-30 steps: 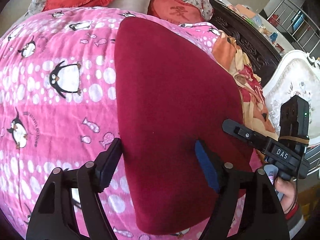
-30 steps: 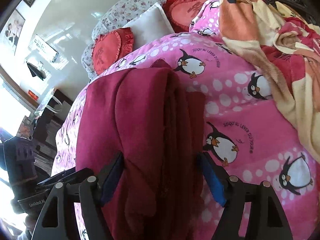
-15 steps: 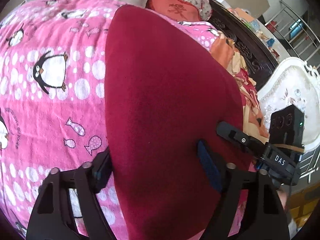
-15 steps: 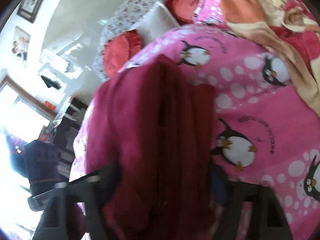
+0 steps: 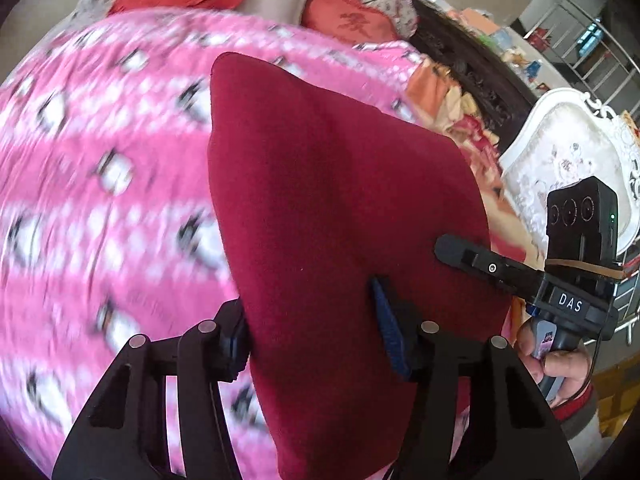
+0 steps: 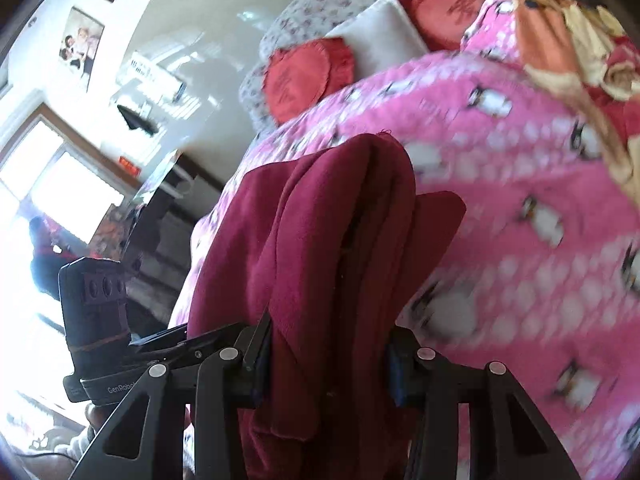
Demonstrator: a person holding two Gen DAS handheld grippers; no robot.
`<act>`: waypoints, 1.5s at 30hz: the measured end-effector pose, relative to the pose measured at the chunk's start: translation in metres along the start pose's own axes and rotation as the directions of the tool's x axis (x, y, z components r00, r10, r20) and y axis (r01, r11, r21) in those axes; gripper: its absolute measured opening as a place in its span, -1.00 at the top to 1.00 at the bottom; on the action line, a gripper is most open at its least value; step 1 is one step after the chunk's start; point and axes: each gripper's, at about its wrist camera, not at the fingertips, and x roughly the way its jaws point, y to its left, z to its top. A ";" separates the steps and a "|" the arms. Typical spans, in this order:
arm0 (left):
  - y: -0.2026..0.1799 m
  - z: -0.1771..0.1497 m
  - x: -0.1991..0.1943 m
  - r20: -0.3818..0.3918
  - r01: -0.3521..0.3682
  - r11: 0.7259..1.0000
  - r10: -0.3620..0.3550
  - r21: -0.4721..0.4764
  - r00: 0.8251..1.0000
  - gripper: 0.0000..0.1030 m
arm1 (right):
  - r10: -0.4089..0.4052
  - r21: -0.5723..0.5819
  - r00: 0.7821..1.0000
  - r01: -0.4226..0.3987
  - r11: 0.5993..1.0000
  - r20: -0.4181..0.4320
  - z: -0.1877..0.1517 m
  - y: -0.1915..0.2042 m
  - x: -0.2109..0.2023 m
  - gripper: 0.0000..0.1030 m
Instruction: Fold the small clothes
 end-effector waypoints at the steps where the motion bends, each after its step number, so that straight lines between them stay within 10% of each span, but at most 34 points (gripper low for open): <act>1: 0.004 -0.009 0.000 -0.013 -0.011 1.000 0.011 -0.010 1.000 -0.05 | 0.000 0.000 1.000 0.000 1.000 -0.017 -0.011 0.004 0.005 0.16; 9: 0.014 -0.035 0.016 -0.019 -0.043 0.998 0.042 -0.054 0.999 -0.12 | -0.047 0.107 0.997 0.054 0.993 -0.068 -0.045 -0.015 0.018 -0.02; 23: 0.001 -0.036 -0.031 0.102 -0.259 0.964 0.251 0.063 0.962 -0.13 | -0.053 -0.222 0.999 0.053 0.974 0.004 -0.035 0.076 -0.021 0.03; 32: -0.016 -0.043 -0.014 0.079 -0.290 0.951 0.282 0.109 0.956 -0.13 | -0.191 -0.169 0.980 0.179 0.969 -0.055 -0.052 0.033 0.024 0.46; 45: -0.026 -0.053 -0.029 0.162 -0.383 0.918 0.365 0.105 0.917 -0.13 | -0.289 -0.289 0.957 0.274 0.917 -0.011 -0.084 0.073 -0.006 0.24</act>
